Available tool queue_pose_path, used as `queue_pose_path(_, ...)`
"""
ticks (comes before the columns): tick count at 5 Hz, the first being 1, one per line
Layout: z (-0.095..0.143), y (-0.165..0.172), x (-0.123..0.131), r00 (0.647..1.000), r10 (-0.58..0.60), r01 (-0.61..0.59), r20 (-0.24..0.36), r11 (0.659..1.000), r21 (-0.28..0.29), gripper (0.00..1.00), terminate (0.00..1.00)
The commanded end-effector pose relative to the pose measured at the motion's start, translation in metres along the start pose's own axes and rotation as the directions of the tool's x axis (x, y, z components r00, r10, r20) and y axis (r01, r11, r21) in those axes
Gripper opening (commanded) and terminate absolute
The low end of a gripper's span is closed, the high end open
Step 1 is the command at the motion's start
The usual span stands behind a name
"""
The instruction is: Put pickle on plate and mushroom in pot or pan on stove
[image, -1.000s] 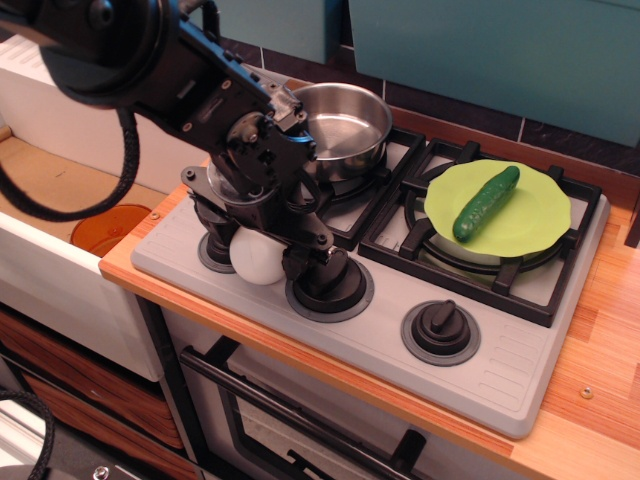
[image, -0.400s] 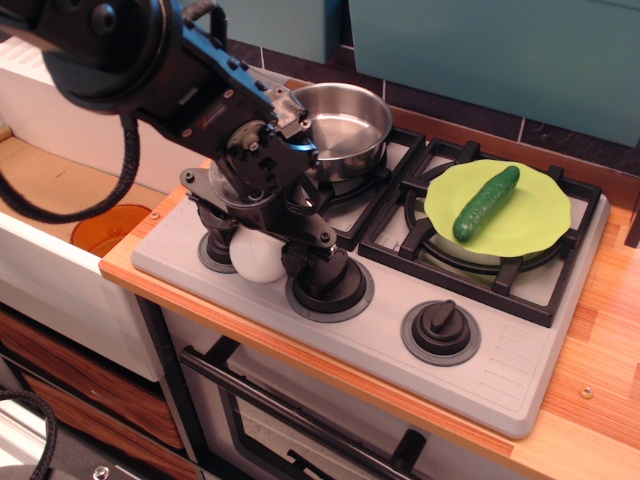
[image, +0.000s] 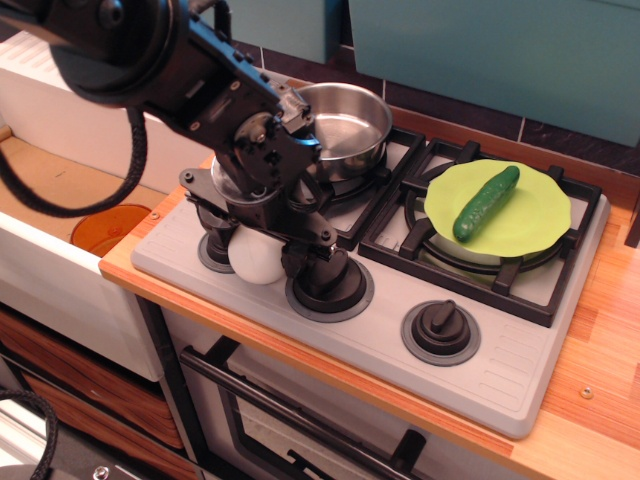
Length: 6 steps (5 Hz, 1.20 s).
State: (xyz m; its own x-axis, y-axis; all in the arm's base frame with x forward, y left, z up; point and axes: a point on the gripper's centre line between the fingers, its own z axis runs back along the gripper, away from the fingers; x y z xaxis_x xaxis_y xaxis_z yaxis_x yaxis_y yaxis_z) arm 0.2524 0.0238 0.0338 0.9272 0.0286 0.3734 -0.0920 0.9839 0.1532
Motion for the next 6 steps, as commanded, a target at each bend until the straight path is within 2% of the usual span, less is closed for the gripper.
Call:
queue_pose_path(1,0.054,0.003,0.021,0.998,-0.041,0.042,-0.055,0.999,0.011,0.0,0.0)
queue_pose_path(3,0.104,0.013,0.054,0.987,-0.08,0.085,-0.138,0.996,0.036,0.0,0.0)
queue_pose_path(4,0.113,0.022,0.08,0.982,-0.108,0.116,-0.157,0.993,0.038,0.0,0.0)
queue_pose_path(6,0.091,0.017,0.128,0.981,-0.133,0.138,-0.141,0.99,0.028,0.0,0.0)
